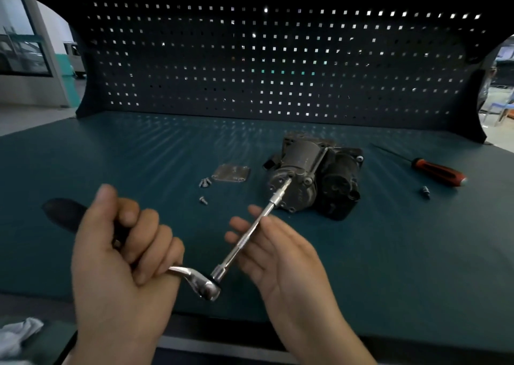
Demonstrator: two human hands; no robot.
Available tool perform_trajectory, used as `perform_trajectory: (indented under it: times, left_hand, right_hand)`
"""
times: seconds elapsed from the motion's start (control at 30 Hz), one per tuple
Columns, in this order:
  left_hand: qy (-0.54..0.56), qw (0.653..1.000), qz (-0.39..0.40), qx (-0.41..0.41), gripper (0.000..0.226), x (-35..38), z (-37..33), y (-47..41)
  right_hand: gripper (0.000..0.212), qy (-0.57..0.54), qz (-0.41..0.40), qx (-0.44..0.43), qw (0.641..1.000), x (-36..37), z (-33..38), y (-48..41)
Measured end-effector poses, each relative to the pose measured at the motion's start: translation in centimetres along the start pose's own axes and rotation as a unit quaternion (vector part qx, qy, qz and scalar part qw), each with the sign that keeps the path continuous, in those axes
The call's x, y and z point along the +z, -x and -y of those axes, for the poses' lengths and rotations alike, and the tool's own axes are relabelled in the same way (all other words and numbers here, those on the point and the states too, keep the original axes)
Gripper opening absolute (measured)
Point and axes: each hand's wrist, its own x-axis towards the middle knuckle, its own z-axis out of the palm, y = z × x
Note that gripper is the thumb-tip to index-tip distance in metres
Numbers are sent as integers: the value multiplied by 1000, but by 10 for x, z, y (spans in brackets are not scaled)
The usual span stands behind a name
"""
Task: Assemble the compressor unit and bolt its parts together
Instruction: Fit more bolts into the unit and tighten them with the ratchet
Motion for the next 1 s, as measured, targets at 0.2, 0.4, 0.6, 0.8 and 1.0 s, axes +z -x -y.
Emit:
perform_trajectory:
  times: [0.2, 0.4, 0.6, 0.8, 1.0]
  left_hand:
    - [159, 978, -123, -50, 39, 6, 9, -8]
    - [180, 972, -146, -36, 41, 27, 9, -18]
    - [155, 981, -113, -3, 36, 40, 16, -9]
    - [113, 992, -56, 7, 37, 41, 16, -3]
    - [54, 997, 37, 48, 32, 40, 17, 1]
  right_hand:
    - [61, 108, 106, -2, 988, 1, -6, 12]
    - [82, 229, 92, -218, 944, -6, -14, 13]
    - [27, 318, 20, -315, 894, -7, -9, 12]
    - [27, 351, -9, -313, 883, -6, -10, 16]
    - [20, 390, -49, -314, 864, -7, -23, 16]
